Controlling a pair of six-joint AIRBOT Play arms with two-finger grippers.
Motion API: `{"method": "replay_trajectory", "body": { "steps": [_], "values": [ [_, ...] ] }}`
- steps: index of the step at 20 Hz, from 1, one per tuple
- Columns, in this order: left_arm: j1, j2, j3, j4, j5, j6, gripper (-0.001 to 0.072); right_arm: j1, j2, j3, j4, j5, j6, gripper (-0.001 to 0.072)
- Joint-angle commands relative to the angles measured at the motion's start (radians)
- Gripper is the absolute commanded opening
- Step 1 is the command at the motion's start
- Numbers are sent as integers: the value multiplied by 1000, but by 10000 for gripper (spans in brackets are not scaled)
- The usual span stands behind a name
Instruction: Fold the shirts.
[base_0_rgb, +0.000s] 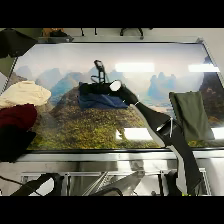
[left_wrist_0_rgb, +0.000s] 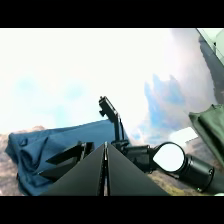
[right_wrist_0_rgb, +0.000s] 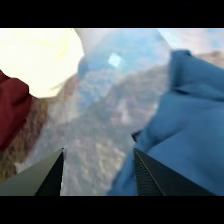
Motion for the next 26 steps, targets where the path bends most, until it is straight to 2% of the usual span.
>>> {"method": "replay_trajectory", "body": {
  "steps": [1,4,5,10,12,15,19,21,26],
  "values": [
    [19,61,-143,-11,54,26,21,65,-26,2,146,-127,-244,495],
    [19,61,-193,-11,59,33,21,-35,76,1,82,89,-245,492],
    [19,61,-202,-11,64,33,21,-81,112,1,47,148,-214,491],
    [19,61,-206,-11,66,34,21,-369,228,1,-308,418,183,491],
    [19,61,-206,-12,65,34,21,-463,211,0,-365,528,262,492],
    [19,61,-207,-12,58,33,21,-544,154,-1,-382,656,284,497],
    [19,61,-207,-11,55,33,21,-560,42,-1,-386,673,306,510],
    [19,61,-207,-11,55,33,21,-556,-15,-1,-385,678,332,647],
    [19,61,-207,-11,57,42,21,-514,-72,-1,-333,689,296,642]
  ]
}}
